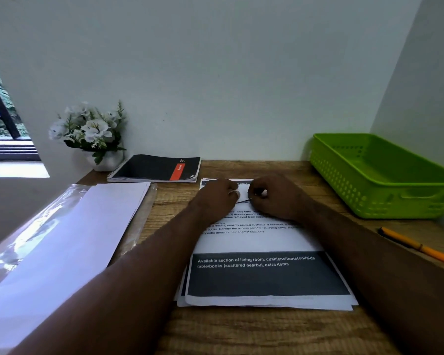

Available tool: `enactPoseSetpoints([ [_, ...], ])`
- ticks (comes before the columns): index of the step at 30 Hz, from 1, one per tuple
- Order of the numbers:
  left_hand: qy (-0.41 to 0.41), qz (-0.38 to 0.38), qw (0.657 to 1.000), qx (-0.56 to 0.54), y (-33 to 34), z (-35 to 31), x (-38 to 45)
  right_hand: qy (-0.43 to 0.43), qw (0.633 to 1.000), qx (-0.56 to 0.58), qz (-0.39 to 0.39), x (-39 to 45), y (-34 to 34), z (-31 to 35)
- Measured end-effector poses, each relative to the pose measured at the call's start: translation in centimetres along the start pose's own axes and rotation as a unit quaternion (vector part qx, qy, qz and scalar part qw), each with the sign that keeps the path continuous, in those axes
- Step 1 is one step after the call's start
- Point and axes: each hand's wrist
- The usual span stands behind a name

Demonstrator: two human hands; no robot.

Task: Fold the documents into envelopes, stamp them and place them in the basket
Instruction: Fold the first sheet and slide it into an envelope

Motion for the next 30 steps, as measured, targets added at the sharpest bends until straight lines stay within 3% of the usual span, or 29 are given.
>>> enactPoseSetpoints([
  [4,0.006,0.041,0.998,0.051,0.0,-0.4,0.1,0.057,0.998,0.036,0.02,0.7,0.2,0.0],
  [9,0.016,0.055,0.992,0.113,0.3,-0.5,0.3,0.083,0.981,-0.153,0.079,1.3,0.7,0.8],
  [14,0.021,0.065,0.989,0.134,0.3,-0.7,0.5,0.115,0.968,-0.194,0.111,1.7,1.1,1.7],
  [23,0.018,0.089,0.986,0.143,0.5,-0.5,0.6,0.169,0.956,-0.219,0.093,0.4,-1.0,-0.9],
  [30,0.013,0.104,0.983,0.149,0.1,-1.0,0.4,0.278,0.908,-0.313,0.009,-1.6,-2.2,-2.2],
])
Point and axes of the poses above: each hand's wrist, its own x-axis towards the middle knuckle, its own y-axis out of the palm, z = x × y, and after that the axes turned 3 degrees about z, right-handed
